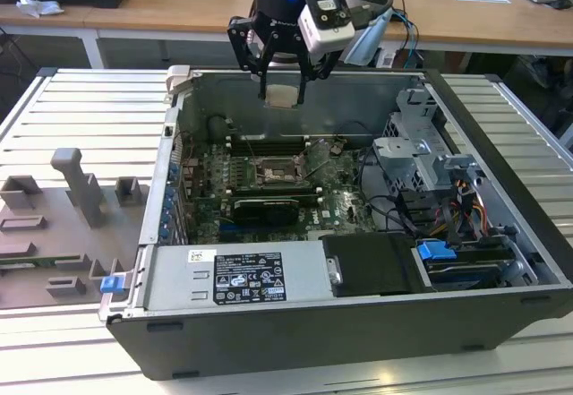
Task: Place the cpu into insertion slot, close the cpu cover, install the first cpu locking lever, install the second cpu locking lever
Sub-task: 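Place the cpu into insertion slot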
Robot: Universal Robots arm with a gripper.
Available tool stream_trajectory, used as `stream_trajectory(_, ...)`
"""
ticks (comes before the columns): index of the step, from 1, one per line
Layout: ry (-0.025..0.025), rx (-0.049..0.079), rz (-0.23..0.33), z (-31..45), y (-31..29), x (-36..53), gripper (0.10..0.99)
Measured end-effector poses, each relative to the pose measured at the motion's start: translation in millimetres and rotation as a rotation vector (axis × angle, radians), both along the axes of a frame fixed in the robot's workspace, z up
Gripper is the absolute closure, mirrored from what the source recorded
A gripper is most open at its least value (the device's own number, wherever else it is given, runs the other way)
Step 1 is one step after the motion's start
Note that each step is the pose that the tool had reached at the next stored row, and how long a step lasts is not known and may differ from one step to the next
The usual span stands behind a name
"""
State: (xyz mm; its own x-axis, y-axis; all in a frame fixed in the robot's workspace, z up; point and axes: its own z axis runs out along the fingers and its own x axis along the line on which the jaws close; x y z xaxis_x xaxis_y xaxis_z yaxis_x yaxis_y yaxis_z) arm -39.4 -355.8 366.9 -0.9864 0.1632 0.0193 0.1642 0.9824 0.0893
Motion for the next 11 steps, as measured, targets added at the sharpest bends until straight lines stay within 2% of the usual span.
stream_trajectory(11,0.0,0.0,-0.083,-0.7,0.0,0.0,0.545)
